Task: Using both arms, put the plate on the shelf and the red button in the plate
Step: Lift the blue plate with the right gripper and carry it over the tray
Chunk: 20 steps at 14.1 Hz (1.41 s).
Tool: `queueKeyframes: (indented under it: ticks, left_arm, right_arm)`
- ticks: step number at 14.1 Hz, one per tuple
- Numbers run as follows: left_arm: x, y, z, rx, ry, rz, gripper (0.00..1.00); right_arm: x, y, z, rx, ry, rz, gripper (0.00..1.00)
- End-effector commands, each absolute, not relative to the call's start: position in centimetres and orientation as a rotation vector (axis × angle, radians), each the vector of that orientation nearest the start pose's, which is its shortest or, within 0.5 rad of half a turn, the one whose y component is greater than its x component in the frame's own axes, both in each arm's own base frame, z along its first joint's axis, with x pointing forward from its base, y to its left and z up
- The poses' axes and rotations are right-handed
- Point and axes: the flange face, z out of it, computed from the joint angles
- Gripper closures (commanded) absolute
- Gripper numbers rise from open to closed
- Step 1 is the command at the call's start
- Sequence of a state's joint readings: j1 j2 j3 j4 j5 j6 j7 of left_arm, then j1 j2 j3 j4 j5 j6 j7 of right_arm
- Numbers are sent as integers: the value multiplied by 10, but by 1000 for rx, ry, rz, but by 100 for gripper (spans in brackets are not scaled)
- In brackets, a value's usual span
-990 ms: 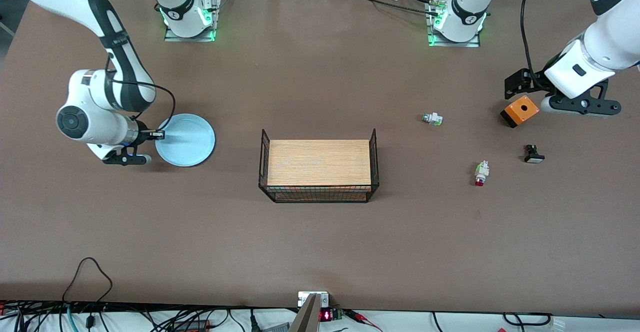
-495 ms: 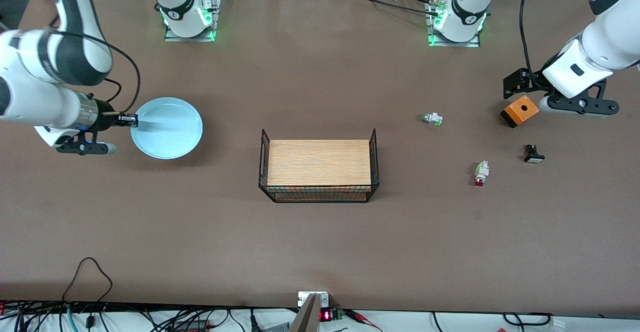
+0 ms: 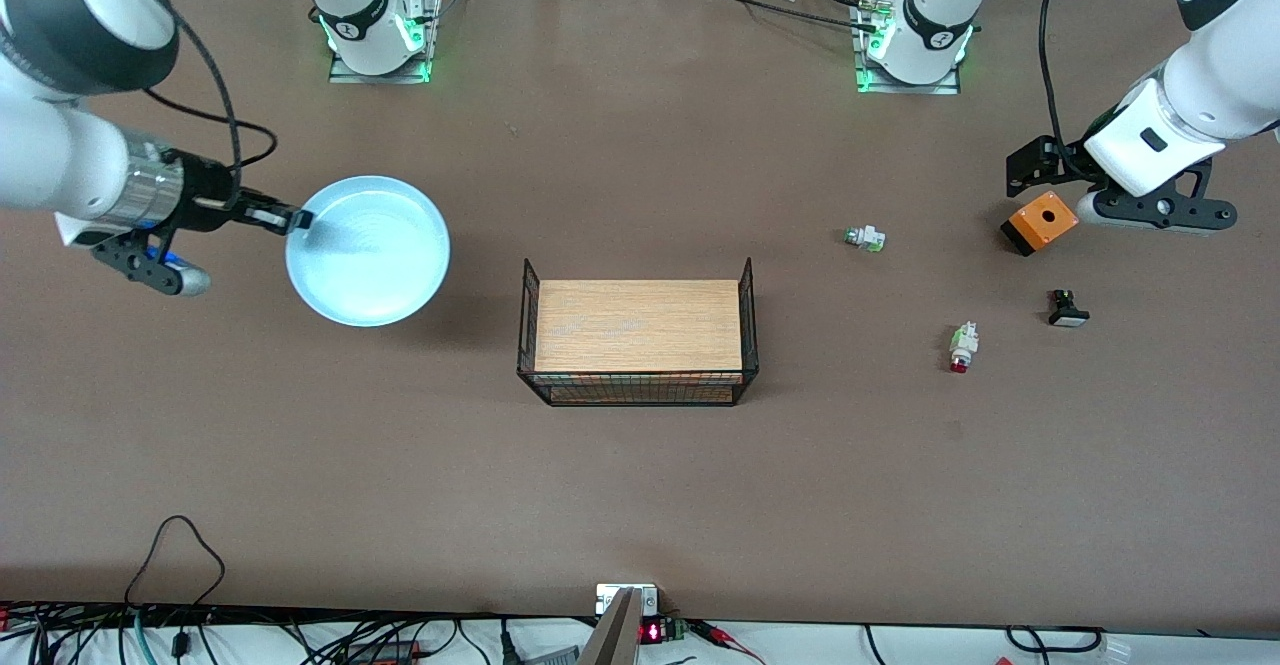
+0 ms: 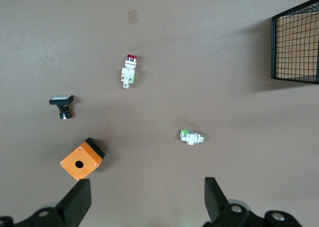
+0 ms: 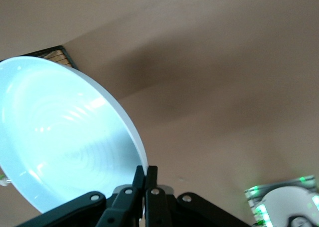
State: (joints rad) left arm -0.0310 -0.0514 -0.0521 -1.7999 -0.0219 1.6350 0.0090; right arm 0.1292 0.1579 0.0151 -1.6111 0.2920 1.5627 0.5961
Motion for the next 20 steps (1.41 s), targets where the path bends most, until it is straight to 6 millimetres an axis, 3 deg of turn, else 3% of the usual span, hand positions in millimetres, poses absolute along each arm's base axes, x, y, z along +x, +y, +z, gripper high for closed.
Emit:
queueKeyframes:
  ticks: [1,4,7,10,15,20]
  left_arm:
    - [530,-47,557,-3154,174,190,0]
    - [530,-47,557,-3154,174,190,0]
    - [530,-47,557,-3154,177,193,0]
    - [530,-48,557,-3154,177,193,0]
    - [530,-48,557,-3154,179,193,0]
    - [530,-48,557,-3154,179,193,0]
  right_arm:
    - [573,178,540,-2801,832,455,100]
    - [566,246,538,-2795,954,457,100]
    - [571,307,534,-2721,1109,387,100]
    - [567,352,508,-2685,1172,371,100]
    - [557,395,479,-2683,1190,366,100]
    - [558,408,444,-2718,1179,394,100]
